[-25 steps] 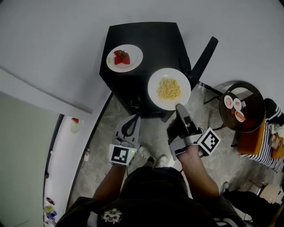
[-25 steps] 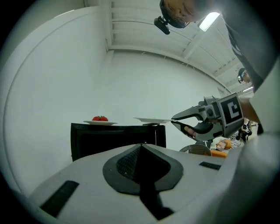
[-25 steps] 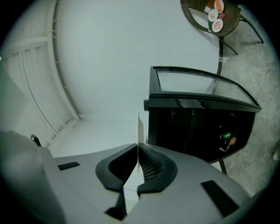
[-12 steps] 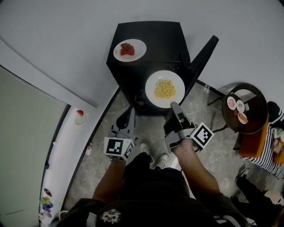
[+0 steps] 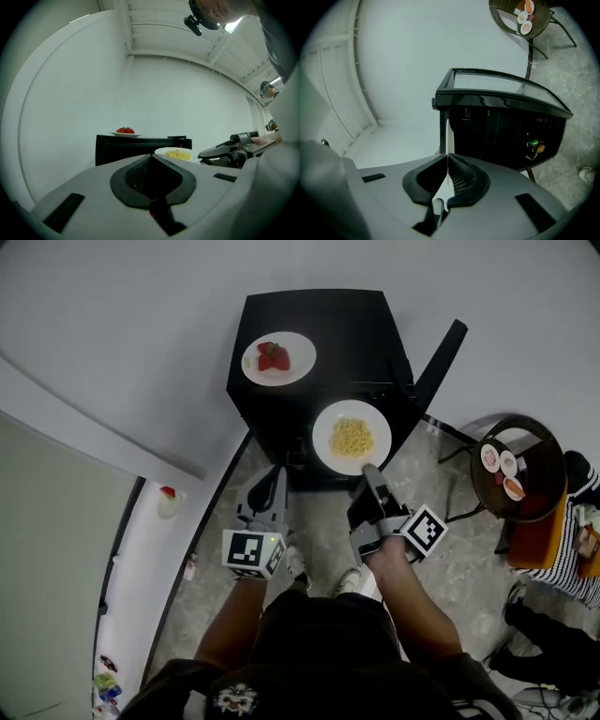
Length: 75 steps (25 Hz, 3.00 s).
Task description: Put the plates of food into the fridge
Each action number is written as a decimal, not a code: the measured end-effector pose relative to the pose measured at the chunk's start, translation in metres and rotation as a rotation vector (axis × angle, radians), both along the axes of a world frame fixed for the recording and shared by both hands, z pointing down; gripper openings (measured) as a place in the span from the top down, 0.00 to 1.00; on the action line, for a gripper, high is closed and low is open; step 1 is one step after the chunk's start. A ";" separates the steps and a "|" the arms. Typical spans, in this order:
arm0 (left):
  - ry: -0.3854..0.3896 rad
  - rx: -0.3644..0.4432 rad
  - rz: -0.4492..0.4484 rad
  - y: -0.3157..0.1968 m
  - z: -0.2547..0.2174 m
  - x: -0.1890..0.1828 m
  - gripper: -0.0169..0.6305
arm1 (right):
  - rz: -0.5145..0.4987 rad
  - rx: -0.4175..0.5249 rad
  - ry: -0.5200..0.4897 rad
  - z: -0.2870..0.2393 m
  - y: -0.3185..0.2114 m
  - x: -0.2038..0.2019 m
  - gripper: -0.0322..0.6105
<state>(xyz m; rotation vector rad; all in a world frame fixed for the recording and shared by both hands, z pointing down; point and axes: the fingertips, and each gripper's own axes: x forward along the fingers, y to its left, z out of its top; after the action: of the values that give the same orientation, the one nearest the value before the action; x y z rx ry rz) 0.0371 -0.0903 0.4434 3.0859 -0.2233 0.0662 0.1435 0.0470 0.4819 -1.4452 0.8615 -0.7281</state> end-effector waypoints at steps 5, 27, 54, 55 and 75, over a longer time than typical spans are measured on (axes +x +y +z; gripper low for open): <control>-0.038 -0.010 0.015 -0.020 0.023 0.017 0.94 | 0.013 -0.005 -0.022 0.025 -0.015 0.013 0.90; -0.061 -0.041 0.030 -0.042 0.039 0.042 0.94 | 0.158 -0.130 -0.058 0.114 -0.060 0.095 0.90; -0.071 -0.058 0.060 -0.042 0.051 0.032 0.94 | 0.309 -0.224 0.010 0.108 -0.080 0.137 0.70; -0.069 -0.058 0.061 -0.042 0.050 0.032 0.94 | 0.312 -0.232 0.021 0.105 -0.079 0.136 0.66; -0.027 -0.023 0.115 -0.013 0.031 0.041 0.94 | 0.191 -0.432 0.826 -0.028 -0.044 0.049 0.89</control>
<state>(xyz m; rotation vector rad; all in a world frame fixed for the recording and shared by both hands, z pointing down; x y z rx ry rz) 0.0782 -0.1033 0.4742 3.0736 -0.0450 0.1140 0.1927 0.0028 0.4536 -2.2450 1.2007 -0.1417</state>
